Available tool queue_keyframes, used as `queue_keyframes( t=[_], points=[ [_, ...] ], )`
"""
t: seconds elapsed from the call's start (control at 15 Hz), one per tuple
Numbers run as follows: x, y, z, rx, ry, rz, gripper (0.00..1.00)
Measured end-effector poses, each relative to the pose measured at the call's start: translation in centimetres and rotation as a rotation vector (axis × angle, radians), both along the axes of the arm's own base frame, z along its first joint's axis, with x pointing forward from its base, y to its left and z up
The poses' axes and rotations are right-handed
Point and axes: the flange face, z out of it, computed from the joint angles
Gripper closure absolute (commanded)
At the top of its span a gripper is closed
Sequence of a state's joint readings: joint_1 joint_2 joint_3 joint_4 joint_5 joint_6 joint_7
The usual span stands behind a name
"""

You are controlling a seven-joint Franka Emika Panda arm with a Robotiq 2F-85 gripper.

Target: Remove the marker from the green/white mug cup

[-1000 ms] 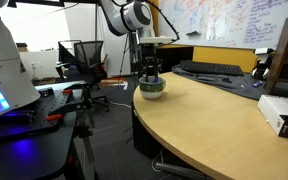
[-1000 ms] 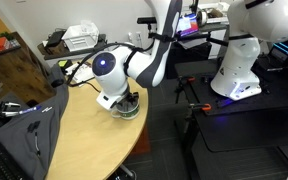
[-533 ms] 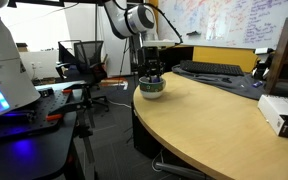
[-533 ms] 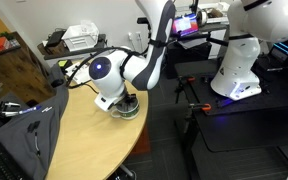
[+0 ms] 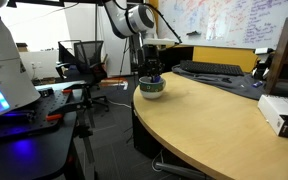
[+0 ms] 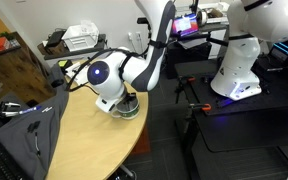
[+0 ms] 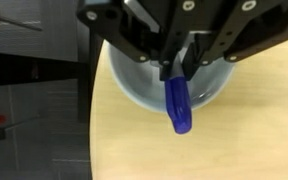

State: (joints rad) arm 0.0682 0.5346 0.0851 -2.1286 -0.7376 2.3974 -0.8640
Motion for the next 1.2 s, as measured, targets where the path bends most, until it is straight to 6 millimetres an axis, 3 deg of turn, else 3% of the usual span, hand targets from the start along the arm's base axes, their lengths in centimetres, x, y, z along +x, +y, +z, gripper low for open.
queue_keyframes(
  t=[0.27,0.4,0.73,1.0,1.2],
  points=[
    [-0.4,0.4,2.3,-0.083,0.018,0.016,0.95],
    [-0.2,-0.4,4.2,-0.071,-0.011,-0.023,0.95],
    [-0.3,-5.7,7.3,0.095,-0.092,-0.246,0.95],
    [-1.4,-9.5,8.0,0.283,-0.197,-0.353,0.95],
    [-1.8,-10.9,8.1,0.386,-0.284,-0.44,0.95]
  ],
)
